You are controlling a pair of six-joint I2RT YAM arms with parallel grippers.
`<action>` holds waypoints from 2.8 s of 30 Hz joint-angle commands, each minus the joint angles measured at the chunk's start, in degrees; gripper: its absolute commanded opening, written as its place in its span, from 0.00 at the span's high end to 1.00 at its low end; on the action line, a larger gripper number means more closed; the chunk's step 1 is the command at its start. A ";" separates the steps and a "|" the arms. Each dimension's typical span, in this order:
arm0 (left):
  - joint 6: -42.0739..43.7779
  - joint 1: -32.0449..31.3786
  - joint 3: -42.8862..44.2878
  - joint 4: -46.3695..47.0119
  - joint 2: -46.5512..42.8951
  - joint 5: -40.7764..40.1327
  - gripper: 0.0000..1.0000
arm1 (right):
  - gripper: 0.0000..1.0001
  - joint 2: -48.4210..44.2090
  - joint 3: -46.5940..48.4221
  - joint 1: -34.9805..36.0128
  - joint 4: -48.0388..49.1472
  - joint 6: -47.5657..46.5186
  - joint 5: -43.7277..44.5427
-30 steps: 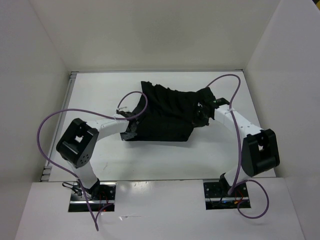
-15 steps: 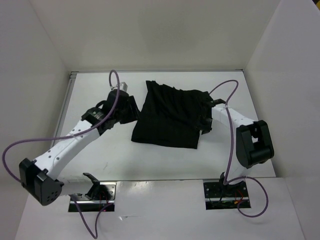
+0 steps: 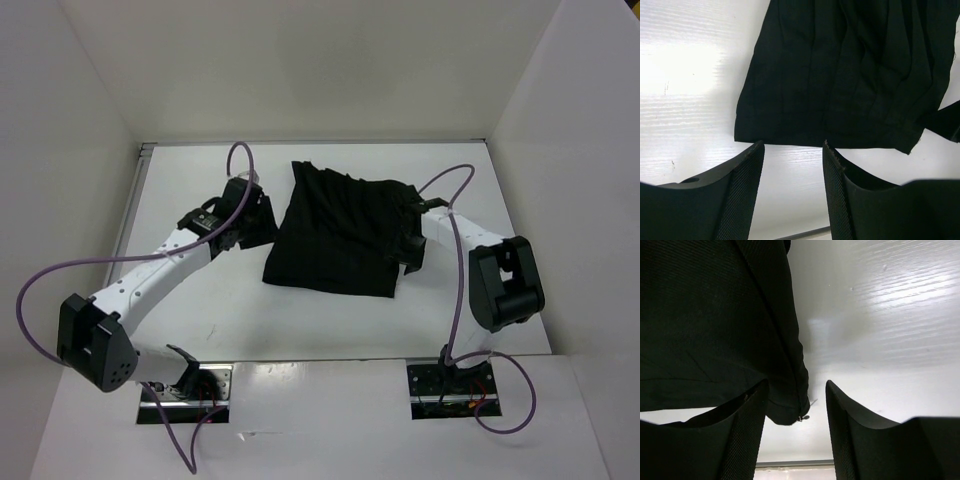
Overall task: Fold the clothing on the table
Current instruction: Flatten the skirt out
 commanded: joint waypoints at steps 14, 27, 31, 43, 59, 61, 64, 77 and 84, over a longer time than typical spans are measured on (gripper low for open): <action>-3.52 6.80 -10.00 4.77 -0.39 -3.59 0.45 | 1.00 -3.95 12.24 -0.39 -0.99 3.98 6.51; -8.37 13.92 -17.83 10.58 -1.54 3.08 0.50 | 1.00 24.94 44.32 12.96 1.37 -6.12 -6.72; -8.37 15.85 -18.97 10.58 -2.76 3.79 0.50 | 1.00 24.10 54.97 13.50 6.26 -8.50 -17.44; -8.90 18.23 -20.11 9.53 -5.84 3.27 0.50 | 1.00 1.16 42.73 0.77 30.74 -0.94 -38.57; -8.98 16.64 -23.89 18.39 1.62 17.49 0.50 | 1.00 -11.15 -4.08 -7.94 9.11 5.38 -12.90; -9.68 16.12 -23.90 19.89 4.16 17.51 0.50 | 1.00 -10.20 -3.55 -7.95 9.11 5.38 -12.89; -9.69 16.12 -22.77 20.60 8.99 17.51 0.57 | 1.00 -8.52 -3.63 -7.95 10.42 5.38 -16.22; -9.69 16.12 -18.62 29.83 20.52 24.62 0.48 | 1.00 -6.15 -4.26 -7.95 11.83 4.86 -17.55; -9.69 14.01 -16.96 29.83 27.29 29.19 0.50 | 1.00 -5.62 -3.73 -7.95 11.83 4.86 -17.55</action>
